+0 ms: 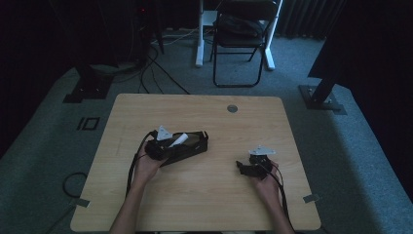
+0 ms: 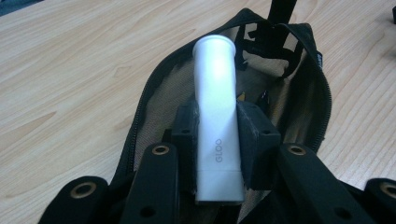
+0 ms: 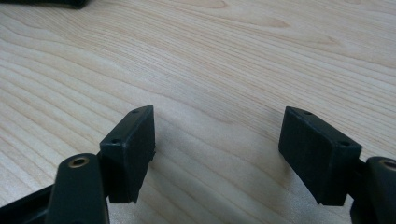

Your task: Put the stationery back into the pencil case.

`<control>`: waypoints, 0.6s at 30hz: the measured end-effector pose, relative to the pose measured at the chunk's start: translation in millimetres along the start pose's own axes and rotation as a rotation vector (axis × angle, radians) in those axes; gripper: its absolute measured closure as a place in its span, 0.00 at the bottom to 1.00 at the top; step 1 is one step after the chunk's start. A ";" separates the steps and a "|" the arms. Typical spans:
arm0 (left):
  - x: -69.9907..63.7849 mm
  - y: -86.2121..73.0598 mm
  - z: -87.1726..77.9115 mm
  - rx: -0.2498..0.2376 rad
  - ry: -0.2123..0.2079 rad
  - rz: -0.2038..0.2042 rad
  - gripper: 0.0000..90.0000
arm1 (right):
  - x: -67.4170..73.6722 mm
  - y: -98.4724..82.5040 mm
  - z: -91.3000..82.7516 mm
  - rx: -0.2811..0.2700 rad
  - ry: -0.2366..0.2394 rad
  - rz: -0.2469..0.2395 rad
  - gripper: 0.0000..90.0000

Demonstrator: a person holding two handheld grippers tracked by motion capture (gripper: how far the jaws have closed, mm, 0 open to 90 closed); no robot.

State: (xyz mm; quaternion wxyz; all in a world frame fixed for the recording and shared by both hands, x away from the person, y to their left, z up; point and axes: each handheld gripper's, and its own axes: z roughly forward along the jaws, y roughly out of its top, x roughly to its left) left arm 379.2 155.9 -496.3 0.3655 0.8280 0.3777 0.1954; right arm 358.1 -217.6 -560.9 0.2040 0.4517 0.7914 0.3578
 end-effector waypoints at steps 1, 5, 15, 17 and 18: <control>0.1 0.0 0.3 0.001 -0.001 0.000 0.79 | 0.0 0.0 0.0 0.000 0.000 0.000 0.30; 0.4 -0.3 2.1 0.005 -0.004 -0.002 0.79 | 0.0 0.0 0.0 0.000 0.000 0.000 0.30; 2.2 0.7 5.6 0.015 -0.015 -0.009 0.79 | 0.0 0.0 0.0 0.000 0.000 0.000 0.30; 2.5 0.9 5.7 0.015 -0.016 -0.011 0.79 | 0.0 0.0 0.0 0.000 0.000 0.000 0.30; 3.1 1.5 5.8 0.019 -0.017 -0.008 0.79 | 0.0 0.0 0.0 0.000 0.000 0.000 0.30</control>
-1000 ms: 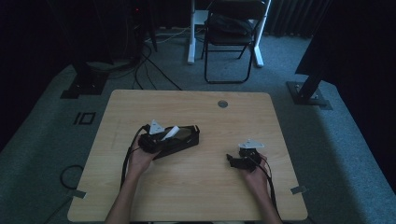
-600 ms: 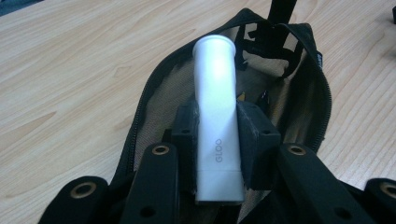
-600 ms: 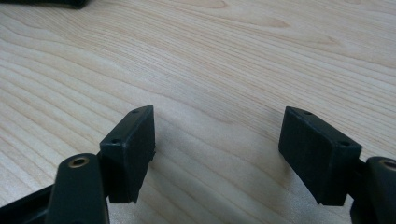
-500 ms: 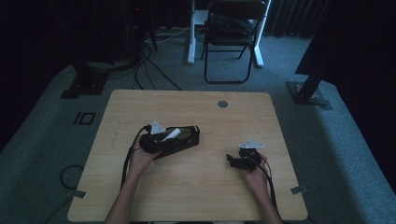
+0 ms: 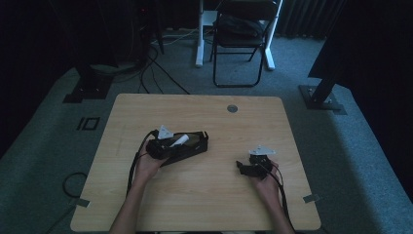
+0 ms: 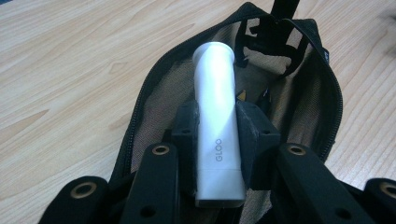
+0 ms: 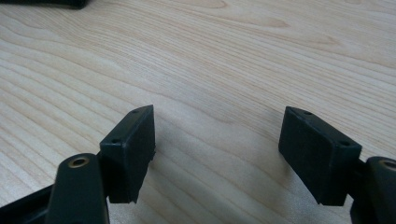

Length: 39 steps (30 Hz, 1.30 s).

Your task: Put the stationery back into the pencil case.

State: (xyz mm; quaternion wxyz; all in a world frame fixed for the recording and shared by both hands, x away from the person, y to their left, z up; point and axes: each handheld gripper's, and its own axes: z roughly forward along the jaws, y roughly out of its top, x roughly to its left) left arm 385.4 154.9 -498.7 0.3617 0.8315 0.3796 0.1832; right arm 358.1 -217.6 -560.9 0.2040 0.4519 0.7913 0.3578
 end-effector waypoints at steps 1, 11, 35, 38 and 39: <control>0.1 0.3 0.2 0.001 0.000 0.000 0.79 | 0.0 0.0 0.0 0.000 0.000 0.000 0.30; 2.0 0.3 4.1 0.016 -0.012 -0.005 0.79 | 0.0 0.0 0.0 0.000 0.000 -0.001 0.30; 3.4 -2.2 12.3 0.049 -0.040 -0.010 0.79 | 0.0 0.0 0.0 0.000 0.000 0.000 0.30; 3.1 -2.4 13.0 0.055 -0.041 -0.005 0.79 | 0.0 0.0 0.0 0.000 0.000 0.000 0.30; 2.9 -2.4 13.2 0.057 -0.042 -0.004 0.79 | 0.0 0.0 0.0 0.000 0.000 0.000 0.30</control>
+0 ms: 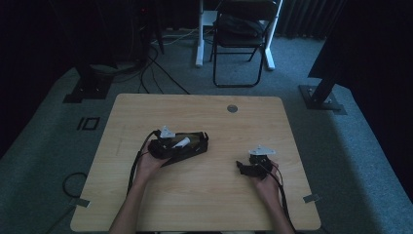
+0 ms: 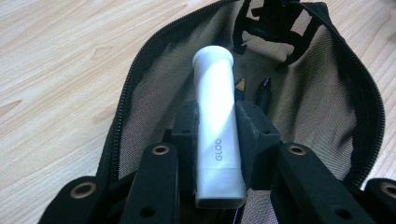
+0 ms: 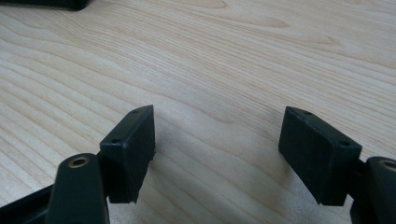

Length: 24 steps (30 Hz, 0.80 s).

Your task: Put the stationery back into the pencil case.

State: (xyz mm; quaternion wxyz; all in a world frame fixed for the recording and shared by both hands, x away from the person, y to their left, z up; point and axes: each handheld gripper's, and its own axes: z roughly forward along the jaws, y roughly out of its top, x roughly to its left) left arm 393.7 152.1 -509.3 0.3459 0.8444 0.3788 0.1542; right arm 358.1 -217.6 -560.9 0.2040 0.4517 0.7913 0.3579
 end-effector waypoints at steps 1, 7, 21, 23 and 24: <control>-0.2 0.0 0.2 0.002 -0.001 0.000 0.79 | 0.0 0.0 0.0 0.000 0.000 0.000 0.30; -0.8 -0.2 0.8 0.009 -0.010 0.000 0.79 | 0.0 0.0 0.0 0.000 0.000 0.000 0.30; -0.2 0.0 -2.6 -0.001 -0.014 -0.014 0.66 | 0.0 0.0 0.0 0.000 0.000 0.000 0.30; -1.8 0.4 -5.2 -0.008 -0.016 -0.008 0.65 | 0.0 0.0 0.0 0.000 0.000 0.000 0.30; -3.0 0.9 -6.7 -0.016 -0.015 -0.006 0.64 | 0.0 0.0 0.0 0.000 0.000 0.000 0.30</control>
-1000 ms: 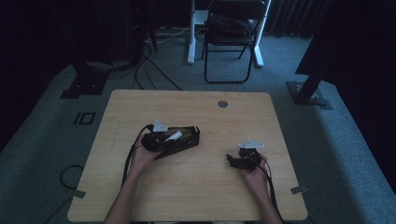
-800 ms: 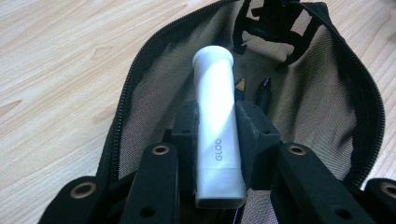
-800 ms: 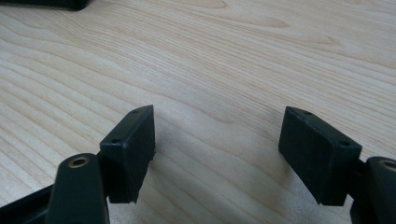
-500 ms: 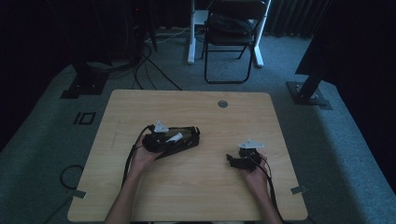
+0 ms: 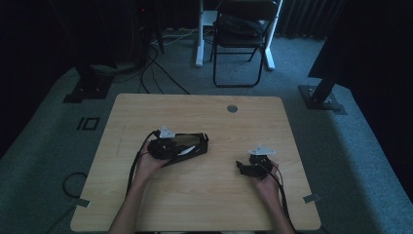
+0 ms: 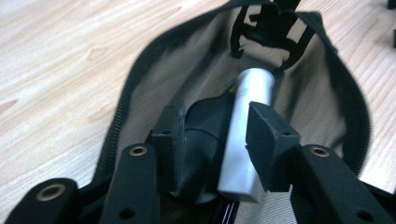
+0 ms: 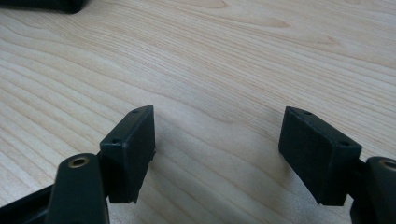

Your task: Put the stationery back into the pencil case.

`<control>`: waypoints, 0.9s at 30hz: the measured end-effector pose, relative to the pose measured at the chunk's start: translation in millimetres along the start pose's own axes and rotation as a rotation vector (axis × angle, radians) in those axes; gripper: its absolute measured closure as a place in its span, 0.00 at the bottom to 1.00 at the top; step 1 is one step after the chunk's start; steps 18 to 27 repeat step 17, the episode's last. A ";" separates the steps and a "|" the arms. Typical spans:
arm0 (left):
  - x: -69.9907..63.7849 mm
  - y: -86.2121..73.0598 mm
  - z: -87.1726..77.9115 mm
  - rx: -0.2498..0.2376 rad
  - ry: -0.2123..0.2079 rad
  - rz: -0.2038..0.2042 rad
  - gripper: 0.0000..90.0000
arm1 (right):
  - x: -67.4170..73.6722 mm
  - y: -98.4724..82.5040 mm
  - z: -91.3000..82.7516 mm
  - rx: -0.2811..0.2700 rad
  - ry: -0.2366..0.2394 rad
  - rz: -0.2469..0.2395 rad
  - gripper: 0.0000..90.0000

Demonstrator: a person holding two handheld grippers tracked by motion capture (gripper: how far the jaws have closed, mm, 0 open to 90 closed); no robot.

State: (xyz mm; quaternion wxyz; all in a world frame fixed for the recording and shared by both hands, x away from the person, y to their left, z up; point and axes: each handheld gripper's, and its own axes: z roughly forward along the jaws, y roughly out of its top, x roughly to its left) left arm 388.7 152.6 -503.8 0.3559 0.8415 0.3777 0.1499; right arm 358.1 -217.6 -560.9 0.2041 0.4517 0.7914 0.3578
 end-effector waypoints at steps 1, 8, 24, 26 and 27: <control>-0.7 0.7 -1.9 -0.006 0.000 0.005 0.63 | 0.0 0.0 0.0 0.000 0.000 0.000 0.30; -10.7 3.9 -22.6 -0.094 0.004 0.028 0.60 | 0.0 0.0 0.0 0.000 0.000 0.000 0.30; -28.8 -6.1 -50.9 -0.197 0.020 0.045 0.58 | 0.0 0.0 0.0 0.000 0.000 0.000 0.30; -28.8 -6.1 -50.9 -0.197 0.020 0.045 0.58 | 0.0 0.0 0.0 0.000 0.000 0.000 0.30; -28.8 -6.1 -50.9 -0.197 0.020 0.045 0.58 | 0.0 0.0 0.0 0.000 0.000 0.000 0.30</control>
